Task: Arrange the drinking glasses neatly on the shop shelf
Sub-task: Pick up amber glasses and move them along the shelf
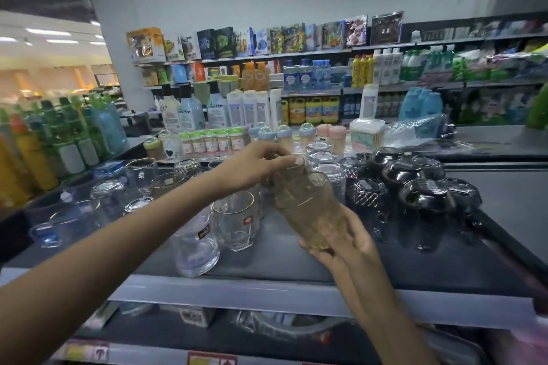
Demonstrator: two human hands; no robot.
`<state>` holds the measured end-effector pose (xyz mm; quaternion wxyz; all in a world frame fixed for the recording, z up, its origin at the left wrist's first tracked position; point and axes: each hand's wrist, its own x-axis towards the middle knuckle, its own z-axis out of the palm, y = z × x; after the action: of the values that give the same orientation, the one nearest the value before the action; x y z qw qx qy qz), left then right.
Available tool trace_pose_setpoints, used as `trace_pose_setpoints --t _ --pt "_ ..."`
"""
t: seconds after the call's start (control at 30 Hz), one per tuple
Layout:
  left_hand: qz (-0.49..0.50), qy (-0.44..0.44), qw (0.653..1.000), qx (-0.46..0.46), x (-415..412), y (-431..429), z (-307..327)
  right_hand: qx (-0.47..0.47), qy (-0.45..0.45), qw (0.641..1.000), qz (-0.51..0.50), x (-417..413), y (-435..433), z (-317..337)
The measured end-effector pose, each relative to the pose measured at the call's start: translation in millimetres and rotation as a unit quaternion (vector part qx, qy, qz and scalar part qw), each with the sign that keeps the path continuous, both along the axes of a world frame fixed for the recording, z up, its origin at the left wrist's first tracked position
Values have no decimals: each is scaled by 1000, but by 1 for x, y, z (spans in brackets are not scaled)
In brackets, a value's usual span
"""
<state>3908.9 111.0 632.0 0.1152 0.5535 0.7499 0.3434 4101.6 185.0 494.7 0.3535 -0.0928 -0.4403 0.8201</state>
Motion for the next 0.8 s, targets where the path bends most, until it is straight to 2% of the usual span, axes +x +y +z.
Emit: trace_pose_setpoints --t 0.07,0.13,0.23,0.3,0.47,0.6,0.67,0.8 --pt "34 162 984 -68 -23 28 -6 -23 8 999 24 0 1 -2" --pt "48 277 952 -124 -40 56 -16 -35 21 998 42 0 4 -3" --pt "68 387 899 -192 -55 85 -34 -53 47 996 61 -1 8 -4" --pt "84 418 880 -208 -65 99 -46 -72 66 993 73 -2 10 -4" --pt "70 407 887 -208 -70 113 -48 -42 88 988 119 -1 14 -8" --pt "44 385 899 -206 -71 114 -43 -43 108 986 118 2 14 -10" --pt "27 343 917 -202 -68 110 -36 -42 111 986 114 4 12 -10" --pt "-3 202 968 -146 -62 87 -8 -40 112 986 114 4 9 -8"
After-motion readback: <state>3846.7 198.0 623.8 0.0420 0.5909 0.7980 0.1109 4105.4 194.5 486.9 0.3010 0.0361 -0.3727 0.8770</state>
